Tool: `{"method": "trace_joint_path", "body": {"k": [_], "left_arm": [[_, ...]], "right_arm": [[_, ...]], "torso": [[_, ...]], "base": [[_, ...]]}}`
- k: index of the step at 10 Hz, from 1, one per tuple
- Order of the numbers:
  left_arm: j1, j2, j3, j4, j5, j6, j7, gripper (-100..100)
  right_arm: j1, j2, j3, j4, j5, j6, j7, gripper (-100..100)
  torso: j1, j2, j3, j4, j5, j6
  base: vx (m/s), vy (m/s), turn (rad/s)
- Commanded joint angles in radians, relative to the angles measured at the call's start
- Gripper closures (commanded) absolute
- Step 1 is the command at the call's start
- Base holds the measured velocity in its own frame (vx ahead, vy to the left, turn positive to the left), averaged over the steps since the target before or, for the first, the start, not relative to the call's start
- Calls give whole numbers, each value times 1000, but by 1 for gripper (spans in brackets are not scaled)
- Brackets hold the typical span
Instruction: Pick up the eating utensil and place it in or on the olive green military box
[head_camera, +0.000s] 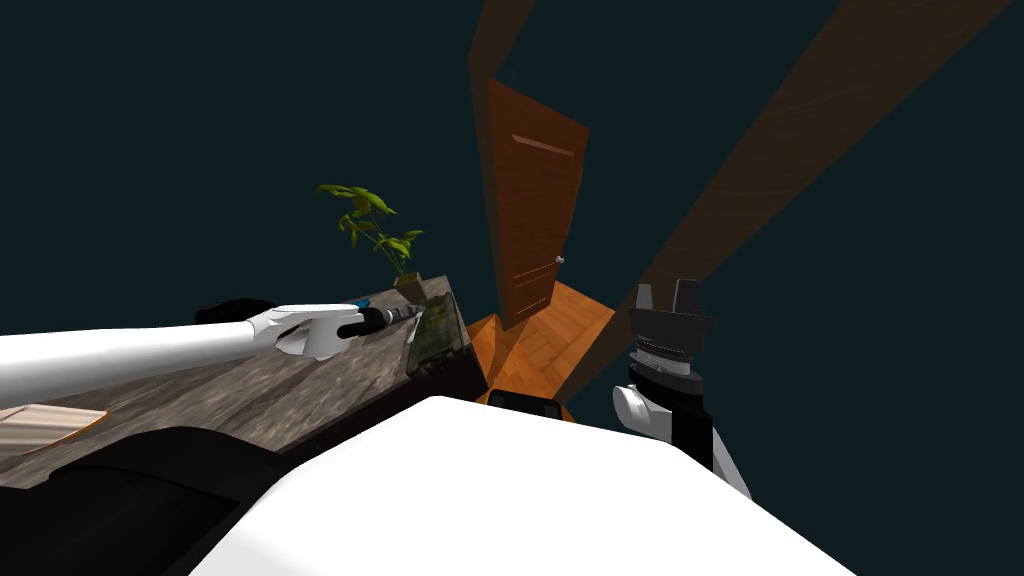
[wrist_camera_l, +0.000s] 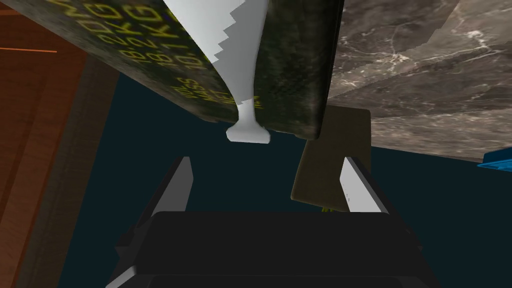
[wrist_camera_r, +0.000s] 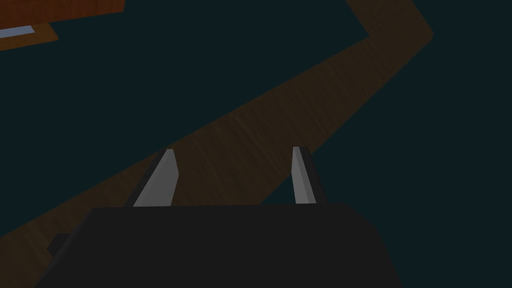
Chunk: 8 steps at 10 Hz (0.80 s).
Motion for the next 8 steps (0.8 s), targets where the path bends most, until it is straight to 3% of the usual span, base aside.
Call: {"method": "trace_joint_path", "body": {"k": [1, 7, 8], "left_arm": [[1, 0, 3, 10, -3, -27, 3, -100], [1, 0, 3, 10, -3, -27, 3, -100], [-4, 40, 11, -15, 12, -23, 24, -100]], "right_arm": [[0, 0, 0, 0, 0, 0, 0, 0], [0, 0, 0, 0, 0, 0, 0, 0], [0, 0, 0, 0, 0, 0, 0, 0]], "torso": [[0, 0, 0, 0, 0, 0], [0, -1, 0, 0, 0, 0], [0, -1, 0, 0, 0, 0]], "base": [[6, 6, -19], [0, 0, 0], [-17, 22, 79]]}}
